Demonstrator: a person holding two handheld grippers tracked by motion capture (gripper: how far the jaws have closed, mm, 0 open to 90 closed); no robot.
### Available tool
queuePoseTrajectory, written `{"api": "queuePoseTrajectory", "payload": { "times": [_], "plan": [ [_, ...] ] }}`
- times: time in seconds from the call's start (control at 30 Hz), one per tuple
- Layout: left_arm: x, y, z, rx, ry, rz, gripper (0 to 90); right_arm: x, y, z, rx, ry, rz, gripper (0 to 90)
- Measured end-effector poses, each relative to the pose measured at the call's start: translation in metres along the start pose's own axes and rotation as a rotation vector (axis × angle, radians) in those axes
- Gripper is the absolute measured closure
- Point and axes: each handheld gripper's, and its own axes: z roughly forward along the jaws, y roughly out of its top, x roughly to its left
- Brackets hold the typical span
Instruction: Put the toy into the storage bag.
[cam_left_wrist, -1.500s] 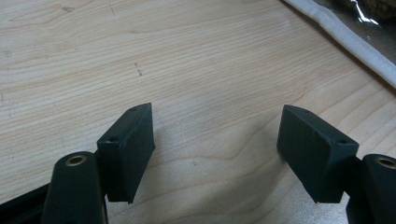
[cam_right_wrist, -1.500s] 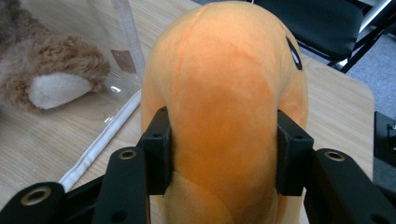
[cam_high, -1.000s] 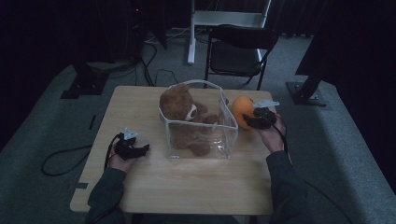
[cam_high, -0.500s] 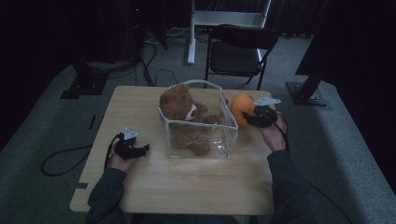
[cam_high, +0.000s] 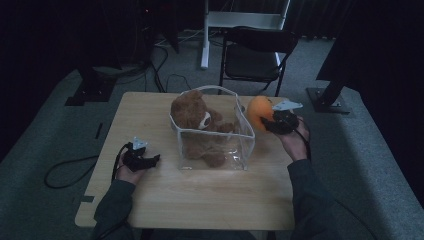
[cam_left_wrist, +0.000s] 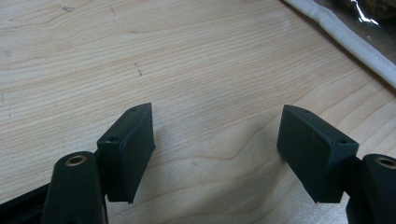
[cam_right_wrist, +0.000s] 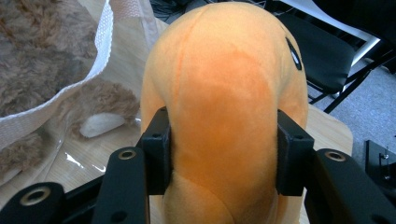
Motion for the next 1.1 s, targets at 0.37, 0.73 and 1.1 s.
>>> {"api": "queuePoseTrajectory", "payload": {
  "times": [0.37,0.73,1.1],
  "plan": [
    [0.0,0.0,0.0,0.0,0.0,0.0,27.8,0.001,0.008,-0.012,-0.018,-0.007,-0.006,49.9],
    [0.0,0.0,0.0,0.0,0.0,-0.001,27.8,0.003,0.019,-0.023,-0.035,-0.007,-0.023,49.9],
    [0.0,0.0,0.0,0.0,0.001,-0.001,27.8,0.007,0.029,-0.029,-0.048,-0.008,-0.042,49.9]
  ]
}}
